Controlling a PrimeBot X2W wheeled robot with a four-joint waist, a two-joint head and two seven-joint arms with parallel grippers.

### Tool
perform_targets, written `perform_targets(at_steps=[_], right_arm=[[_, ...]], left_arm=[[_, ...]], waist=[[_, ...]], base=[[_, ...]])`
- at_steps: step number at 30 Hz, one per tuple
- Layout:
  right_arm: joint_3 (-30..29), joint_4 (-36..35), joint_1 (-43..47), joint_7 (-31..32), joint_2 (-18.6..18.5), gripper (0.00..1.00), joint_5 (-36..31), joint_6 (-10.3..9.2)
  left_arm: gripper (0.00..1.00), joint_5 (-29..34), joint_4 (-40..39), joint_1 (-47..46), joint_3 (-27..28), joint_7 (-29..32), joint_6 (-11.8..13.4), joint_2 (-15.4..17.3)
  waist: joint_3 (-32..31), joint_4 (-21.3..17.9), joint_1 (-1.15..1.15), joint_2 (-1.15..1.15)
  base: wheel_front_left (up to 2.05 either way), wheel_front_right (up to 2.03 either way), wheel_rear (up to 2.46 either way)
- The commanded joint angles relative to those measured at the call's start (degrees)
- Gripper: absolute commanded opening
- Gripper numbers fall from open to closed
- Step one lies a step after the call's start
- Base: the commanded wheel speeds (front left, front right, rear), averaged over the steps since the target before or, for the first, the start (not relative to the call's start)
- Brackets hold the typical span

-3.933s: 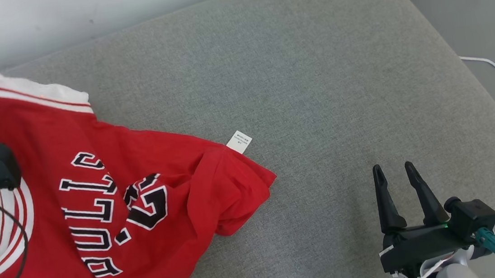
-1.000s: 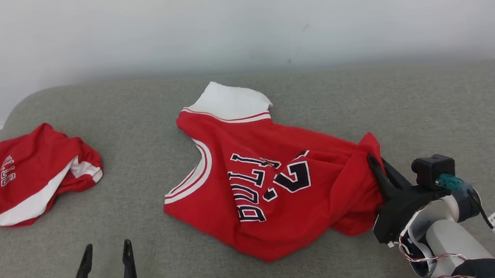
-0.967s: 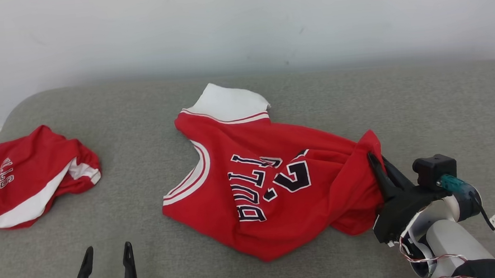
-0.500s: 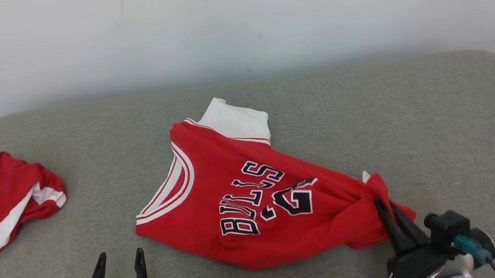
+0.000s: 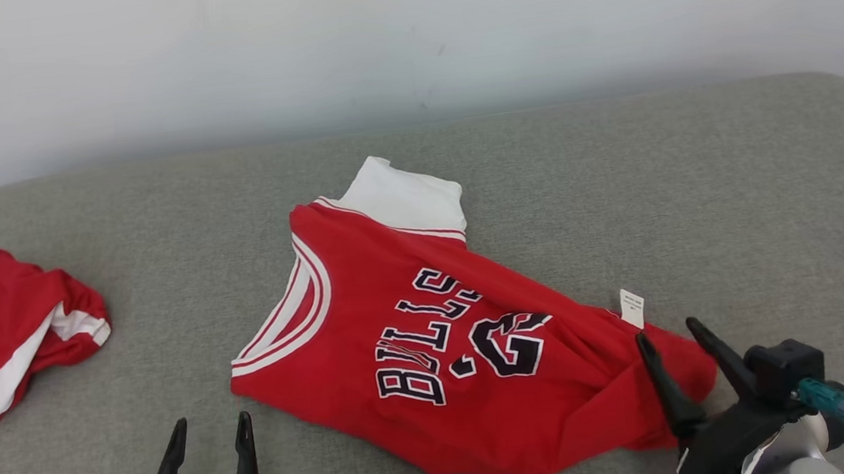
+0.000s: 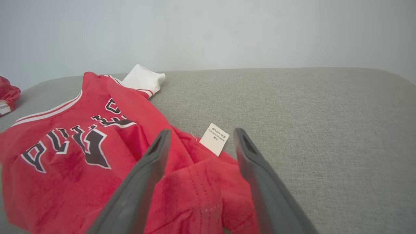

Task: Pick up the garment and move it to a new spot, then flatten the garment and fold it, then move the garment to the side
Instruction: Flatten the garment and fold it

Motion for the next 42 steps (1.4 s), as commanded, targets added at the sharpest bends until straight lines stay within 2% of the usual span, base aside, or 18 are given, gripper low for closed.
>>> perform_targets(at_steps=[1,5,6,7,8,15,20,21,22,23,27,32,37,42], right_arm=[[0.29,-0.43,1.70,1.45,-0.51,1.00,0.77,-0.13],[0.22,-1.23,3.11,3.30,-0.50,1.00,2.24,-0.13],[0.19,-1.39,3.55,3.70,-0.42,0.84,2.42,-0.13],[0.50,-1.61,4.06,3.83,-0.38,0.16,2.49,-0.13],[0.67,-1.87,4.31,4.00,-0.34,0.00,2.52,-0.13],[0.13,-7.87,8.74,-0.17,-0.28,0.00,1.54,-0.13],[-0.37,-12.50,16.33,1.99,0.86,0.00,2.83,-0.13],[-0.55,-13.29,17.51,2.47,1.23,0.21,3.18,-0.13],[-0.87,-14.27,18.42,2.54,1.51,0.78,3.50,-0.13],[-1.10,-15.14,19.20,2.49,1.75,1.00,3.77,-0.13],[-2.29,-19.62,20.38,1.61,1.19,1.00,4.63,-0.13],[-4.61,-22.58,17.15,4.50,-1.32,1.00,5.14,-0.13],[-5.61,-18.82,11.68,8.29,-2.95,1.00,3.03,-0.13],[-4.85,-10.14,5.66,10.11,-3.75,1.00,2.01,-0.13]], left_arm=[[1.00,0.49,-0.06,-0.16,0.58,-0.19,0.04,-0.03],[1.00,0.86,-0.31,0.74,0.95,-0.19,0.23,-0.40],[1.00,0.90,-0.35,0.81,1.15,-0.19,0.22,-0.39],[1.00,0.91,-0.41,0.88,1.36,-0.19,0.21,-0.43],[1.00,0.93,-0.44,0.93,1.55,-0.19,0.19,-0.49],[1.00,1.38,0.05,1.06,2.05,-0.19,-0.60,-0.94],[1.00,1.77,0.08,0.51,2.41,-0.19,-1.06,-1.14],[1.00,1.77,0.14,0.49,2.53,-0.19,-1.09,-1.14],[1.00,1.79,0.17,0.47,2.64,-0.19,-1.17,-1.14],[1.00,1.83,0.21,0.45,2.74,-0.19,-1.27,-1.16],[1.00,2.11,0.41,0.78,3.24,-0.19,-1.54,-1.03],[1.00,2.49,0.39,0.72,3.39,-0.19,-1.59,-1.10],[1.00,2.56,0.41,0.29,3.07,-0.19,-1.84,-1.44],[1.00,2.80,0.52,-0.36,3.13,-0.19,-2.01,-1.52]], waist=[[0.19,0.69,0.00,0.00],[-0.02,0.96,0.00,0.00],[-0.08,0.96,0.00,0.00],[-0.10,0.86,0.00,0.00],[-0.08,0.69,0.00,0.00],[-0.10,-1.07,0.00,0.00],[0.54,-1.75,0.00,0.00],[0.63,-1.89,0.00,0.00],[0.72,-2.01,0.00,0.00],[0.73,-2.11,0.00,0.00],[0.21,-2.46,0.00,0.00],[-0.36,-2.18,0.00,0.00],[-0.12,-1.10,0.00,0.00],[0.68,0.33,0.00,0.00]], base=[[0.00,0.00,0.00],[0.00,0.00,0.00],[0.00,0.00,0.00],[0.00,0.00,0.00],[0.00,0.00,0.00],[0.00,0.00,0.00],[0.00,0.00,0.00],[0.00,0.00,0.00],[0.00,0.00,0.00],[0.00,0.00,0.00],[0.00,0.00,0.00],[0.00,0.00,0.00],[0.00,0.00,0.00],[0.00,0.00,0.00]])
